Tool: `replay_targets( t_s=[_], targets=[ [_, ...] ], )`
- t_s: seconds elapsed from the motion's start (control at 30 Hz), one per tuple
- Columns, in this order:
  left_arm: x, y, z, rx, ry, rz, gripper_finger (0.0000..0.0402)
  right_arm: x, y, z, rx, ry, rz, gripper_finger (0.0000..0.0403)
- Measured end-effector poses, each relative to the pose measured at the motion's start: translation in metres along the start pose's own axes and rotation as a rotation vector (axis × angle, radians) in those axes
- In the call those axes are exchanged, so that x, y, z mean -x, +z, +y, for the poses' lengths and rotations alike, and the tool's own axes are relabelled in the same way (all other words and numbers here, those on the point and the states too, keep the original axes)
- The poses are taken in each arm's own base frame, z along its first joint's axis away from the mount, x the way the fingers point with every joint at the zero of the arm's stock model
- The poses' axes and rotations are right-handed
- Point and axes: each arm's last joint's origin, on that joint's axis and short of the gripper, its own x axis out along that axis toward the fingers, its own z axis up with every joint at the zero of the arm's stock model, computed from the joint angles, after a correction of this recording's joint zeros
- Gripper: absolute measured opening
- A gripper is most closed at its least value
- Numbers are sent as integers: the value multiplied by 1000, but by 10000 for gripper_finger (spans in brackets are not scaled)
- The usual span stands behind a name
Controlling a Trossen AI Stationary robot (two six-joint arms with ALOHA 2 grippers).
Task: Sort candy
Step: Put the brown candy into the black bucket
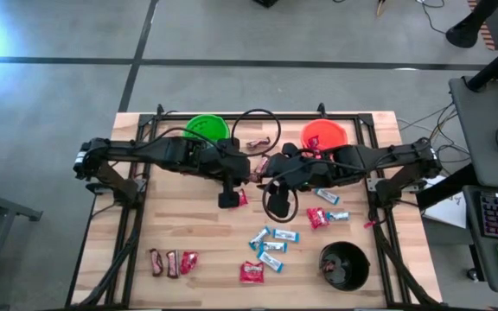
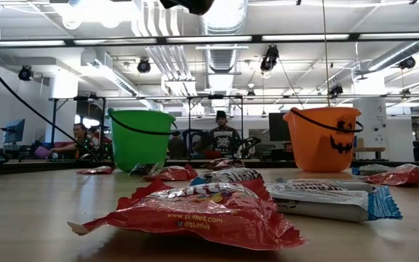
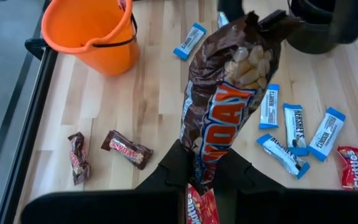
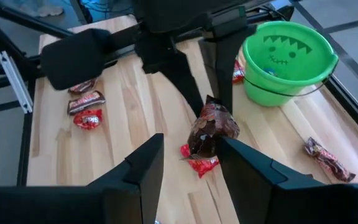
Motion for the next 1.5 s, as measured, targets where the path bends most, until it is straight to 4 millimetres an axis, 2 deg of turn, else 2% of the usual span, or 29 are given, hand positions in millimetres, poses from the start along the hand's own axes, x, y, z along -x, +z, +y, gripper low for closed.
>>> replay_targets(
  t_s=[0.27,1.5],
  targets=[
    [0,1,-1,3,-13,-10,11,-1,-3,-5,-16,-68,20,148],
    [4,8,-2,-45,-64,-81,11,-5,1,-8,-40,-64,2,139]
  ],
)
